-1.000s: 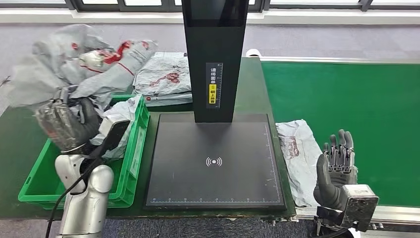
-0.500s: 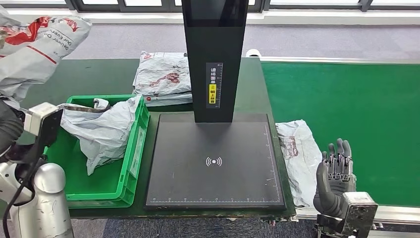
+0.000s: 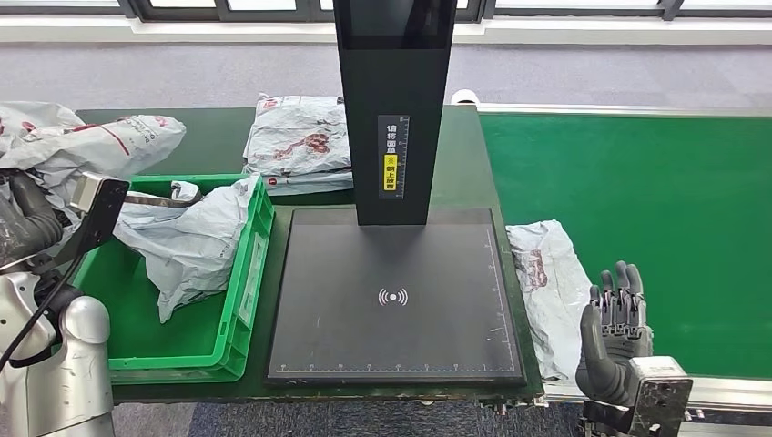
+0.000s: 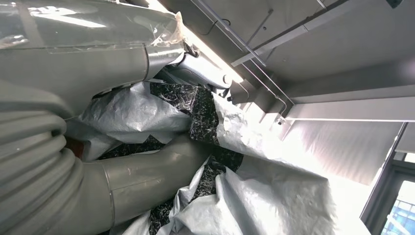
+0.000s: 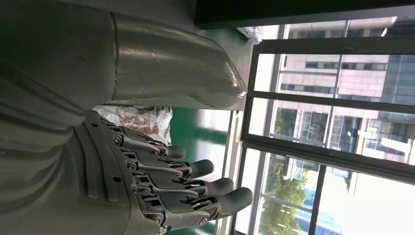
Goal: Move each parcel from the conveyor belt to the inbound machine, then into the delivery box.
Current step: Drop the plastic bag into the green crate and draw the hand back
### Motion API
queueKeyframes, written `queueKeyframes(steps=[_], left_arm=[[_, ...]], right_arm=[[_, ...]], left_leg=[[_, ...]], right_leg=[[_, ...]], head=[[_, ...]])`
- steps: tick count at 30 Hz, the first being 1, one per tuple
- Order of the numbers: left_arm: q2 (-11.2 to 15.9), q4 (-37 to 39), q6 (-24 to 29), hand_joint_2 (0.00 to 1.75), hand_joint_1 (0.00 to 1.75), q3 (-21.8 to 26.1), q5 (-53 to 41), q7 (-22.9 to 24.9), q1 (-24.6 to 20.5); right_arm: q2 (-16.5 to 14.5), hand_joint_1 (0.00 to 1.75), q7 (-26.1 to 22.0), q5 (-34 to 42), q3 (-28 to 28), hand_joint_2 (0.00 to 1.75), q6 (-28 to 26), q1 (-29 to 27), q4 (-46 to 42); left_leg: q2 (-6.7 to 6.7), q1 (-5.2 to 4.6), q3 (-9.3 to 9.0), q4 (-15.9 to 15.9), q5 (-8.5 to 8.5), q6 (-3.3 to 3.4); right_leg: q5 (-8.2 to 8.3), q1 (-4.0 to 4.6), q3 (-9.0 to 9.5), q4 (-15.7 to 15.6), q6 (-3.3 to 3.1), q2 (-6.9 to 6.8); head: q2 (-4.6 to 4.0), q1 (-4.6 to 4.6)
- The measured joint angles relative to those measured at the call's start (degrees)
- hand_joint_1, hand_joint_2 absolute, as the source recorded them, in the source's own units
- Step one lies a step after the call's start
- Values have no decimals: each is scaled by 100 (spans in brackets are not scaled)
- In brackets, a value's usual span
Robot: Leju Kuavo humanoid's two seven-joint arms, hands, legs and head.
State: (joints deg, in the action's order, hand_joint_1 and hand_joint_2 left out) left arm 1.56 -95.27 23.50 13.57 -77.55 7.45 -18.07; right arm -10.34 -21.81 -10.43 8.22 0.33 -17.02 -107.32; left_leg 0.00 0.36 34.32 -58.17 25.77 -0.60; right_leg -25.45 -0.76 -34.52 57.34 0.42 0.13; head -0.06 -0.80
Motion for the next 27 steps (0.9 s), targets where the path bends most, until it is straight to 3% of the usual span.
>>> queueKeyframes(steps=[27], left_arm=[[43, 101, 0, 175, 175, 1, -1, 0, -1]], right_arm=[[1, 0, 1, 0, 0, 175, 0, 0, -2]], left_leg=[[0, 1, -1, 0, 0, -1]], right_leg=[[0, 1, 0, 1, 0, 0]], head=[[1, 1]])
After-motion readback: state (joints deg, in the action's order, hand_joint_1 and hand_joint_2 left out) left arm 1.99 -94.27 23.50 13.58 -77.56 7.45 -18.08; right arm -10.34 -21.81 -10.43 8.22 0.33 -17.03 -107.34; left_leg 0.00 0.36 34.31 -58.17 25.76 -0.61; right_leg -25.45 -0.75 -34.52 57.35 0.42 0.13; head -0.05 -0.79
